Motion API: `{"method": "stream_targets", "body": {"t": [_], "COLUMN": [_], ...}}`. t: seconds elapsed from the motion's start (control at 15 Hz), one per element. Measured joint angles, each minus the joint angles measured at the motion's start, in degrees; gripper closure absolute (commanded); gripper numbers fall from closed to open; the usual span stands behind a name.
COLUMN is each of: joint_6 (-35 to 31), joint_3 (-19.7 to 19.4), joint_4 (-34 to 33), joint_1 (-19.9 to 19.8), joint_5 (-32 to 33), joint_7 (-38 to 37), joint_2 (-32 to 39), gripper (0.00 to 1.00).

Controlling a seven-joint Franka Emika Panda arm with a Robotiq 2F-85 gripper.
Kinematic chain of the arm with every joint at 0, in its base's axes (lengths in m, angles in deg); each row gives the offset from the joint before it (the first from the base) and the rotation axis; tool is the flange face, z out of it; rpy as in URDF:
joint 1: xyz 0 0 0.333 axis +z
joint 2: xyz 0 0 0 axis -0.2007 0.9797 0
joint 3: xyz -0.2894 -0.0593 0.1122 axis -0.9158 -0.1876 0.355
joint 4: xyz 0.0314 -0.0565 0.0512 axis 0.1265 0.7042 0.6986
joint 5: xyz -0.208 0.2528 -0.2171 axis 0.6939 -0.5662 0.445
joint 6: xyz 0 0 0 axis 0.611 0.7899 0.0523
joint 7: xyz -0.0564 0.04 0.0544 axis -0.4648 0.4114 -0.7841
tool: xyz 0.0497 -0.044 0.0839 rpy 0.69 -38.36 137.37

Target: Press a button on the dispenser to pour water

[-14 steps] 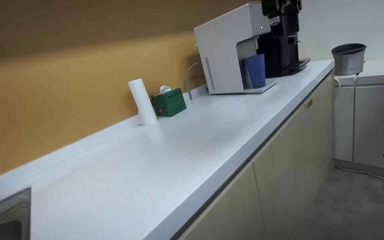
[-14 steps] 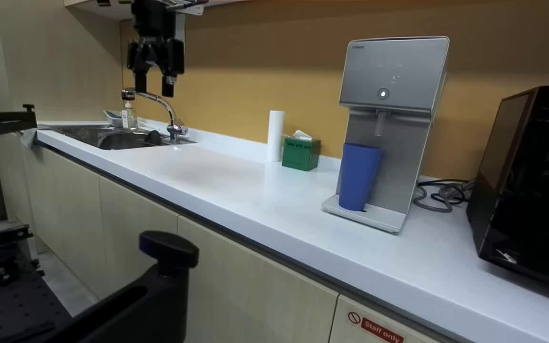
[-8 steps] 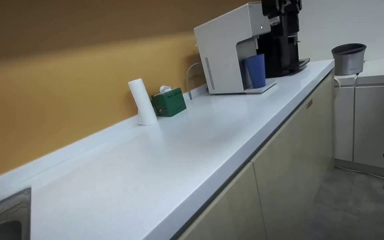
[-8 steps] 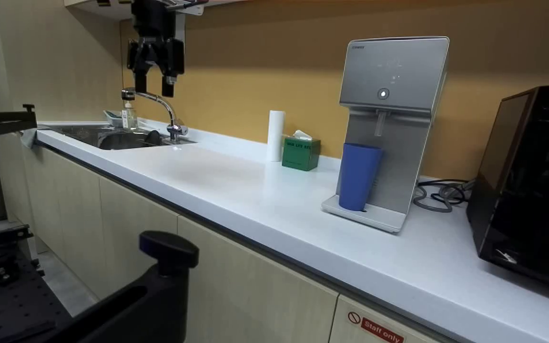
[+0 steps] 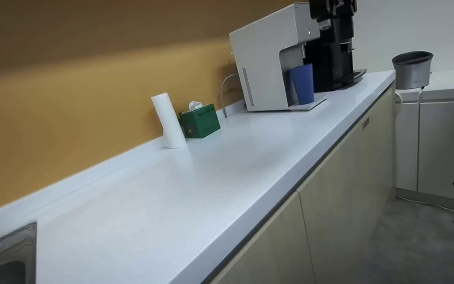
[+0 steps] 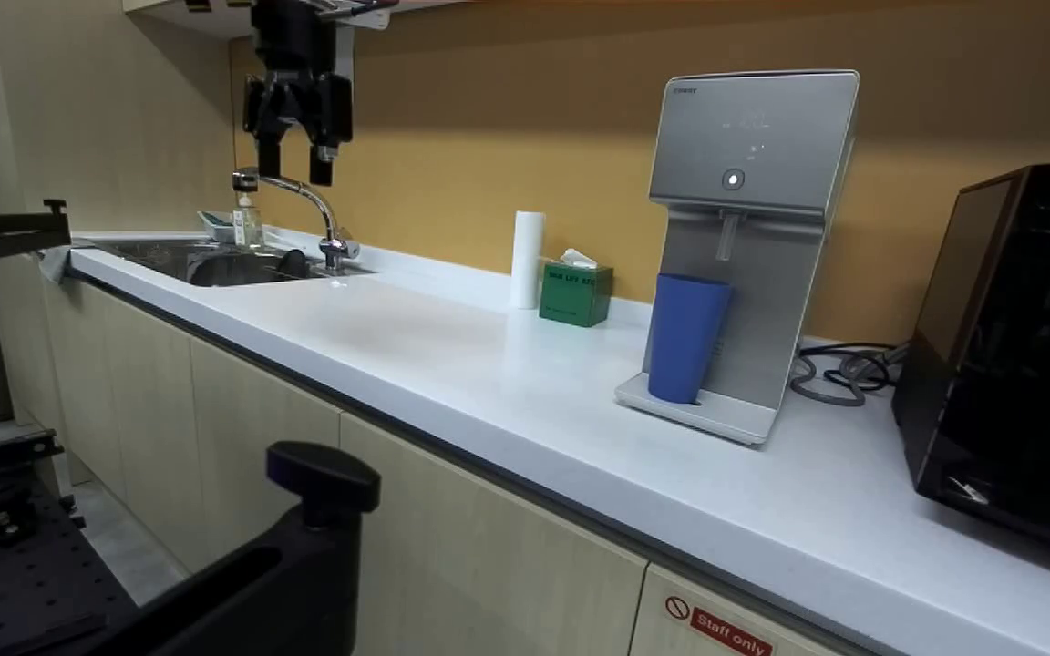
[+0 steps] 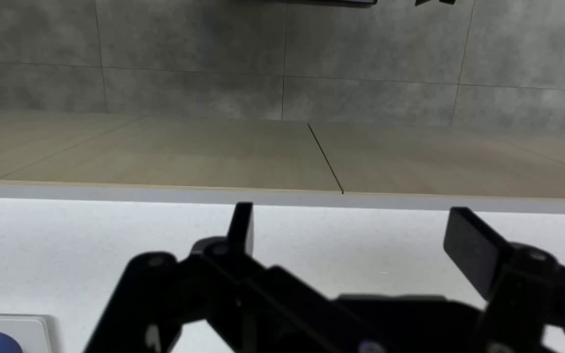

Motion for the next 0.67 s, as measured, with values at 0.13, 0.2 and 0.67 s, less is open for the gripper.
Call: {"method": "stream_targets", "body": {"t": [0.13, 0.2, 0.67], "joint_6": [-1.15, -2.18, -20.08], "joint_3": [-0.12, -0.38, -3.65], "joint_4": [0.01, 0.01, 0.04], "joint_1": [-0.27, -0.63, -9.24], "joint_5": [0.01, 0.0, 4.55], "joint_7": [-0.16, -0.31, -2.84], "joint_2": [0.01, 0.03, 2.73], "gripper": [0.0, 0.0, 0.0]}}
